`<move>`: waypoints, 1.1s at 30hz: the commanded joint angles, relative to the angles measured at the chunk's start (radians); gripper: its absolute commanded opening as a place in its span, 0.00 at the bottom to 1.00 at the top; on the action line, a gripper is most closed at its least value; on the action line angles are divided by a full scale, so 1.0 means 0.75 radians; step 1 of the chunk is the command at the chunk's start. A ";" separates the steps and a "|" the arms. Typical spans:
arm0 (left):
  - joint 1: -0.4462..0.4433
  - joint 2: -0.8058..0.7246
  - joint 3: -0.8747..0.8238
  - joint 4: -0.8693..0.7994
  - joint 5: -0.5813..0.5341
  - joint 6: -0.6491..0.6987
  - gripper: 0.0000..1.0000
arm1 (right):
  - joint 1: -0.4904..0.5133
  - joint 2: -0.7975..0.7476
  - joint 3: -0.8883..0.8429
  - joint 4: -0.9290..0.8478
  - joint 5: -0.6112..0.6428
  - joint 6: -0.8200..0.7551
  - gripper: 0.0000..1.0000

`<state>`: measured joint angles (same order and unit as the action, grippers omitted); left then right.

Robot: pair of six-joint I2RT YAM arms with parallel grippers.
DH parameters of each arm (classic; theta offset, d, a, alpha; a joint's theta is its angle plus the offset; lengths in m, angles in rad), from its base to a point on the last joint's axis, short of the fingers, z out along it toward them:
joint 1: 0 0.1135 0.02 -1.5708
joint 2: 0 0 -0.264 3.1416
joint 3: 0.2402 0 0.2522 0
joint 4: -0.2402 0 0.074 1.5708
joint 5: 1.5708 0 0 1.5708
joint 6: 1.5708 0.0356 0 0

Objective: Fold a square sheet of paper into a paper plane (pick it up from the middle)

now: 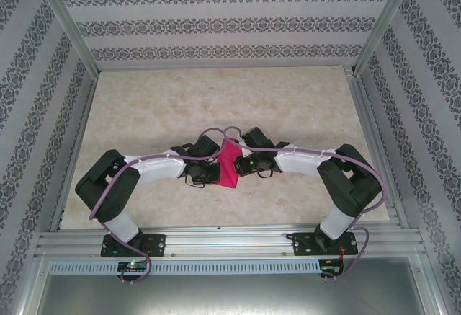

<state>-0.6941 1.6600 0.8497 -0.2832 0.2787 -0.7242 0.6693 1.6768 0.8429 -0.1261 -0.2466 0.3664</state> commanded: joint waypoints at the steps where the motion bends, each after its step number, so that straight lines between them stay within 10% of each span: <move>1: -0.010 0.018 0.003 -0.113 -0.071 0.031 0.11 | -0.007 0.023 0.033 -0.017 0.038 -0.012 0.11; 33: -0.010 0.026 0.015 -0.116 -0.065 0.036 0.11 | -0.011 -0.005 0.016 -0.023 0.061 0.031 0.10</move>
<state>-0.6941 1.6608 0.8555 -0.2932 0.2749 -0.7139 0.6693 1.7016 0.8600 -0.1307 -0.2241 0.3710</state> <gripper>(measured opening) 0.111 0.107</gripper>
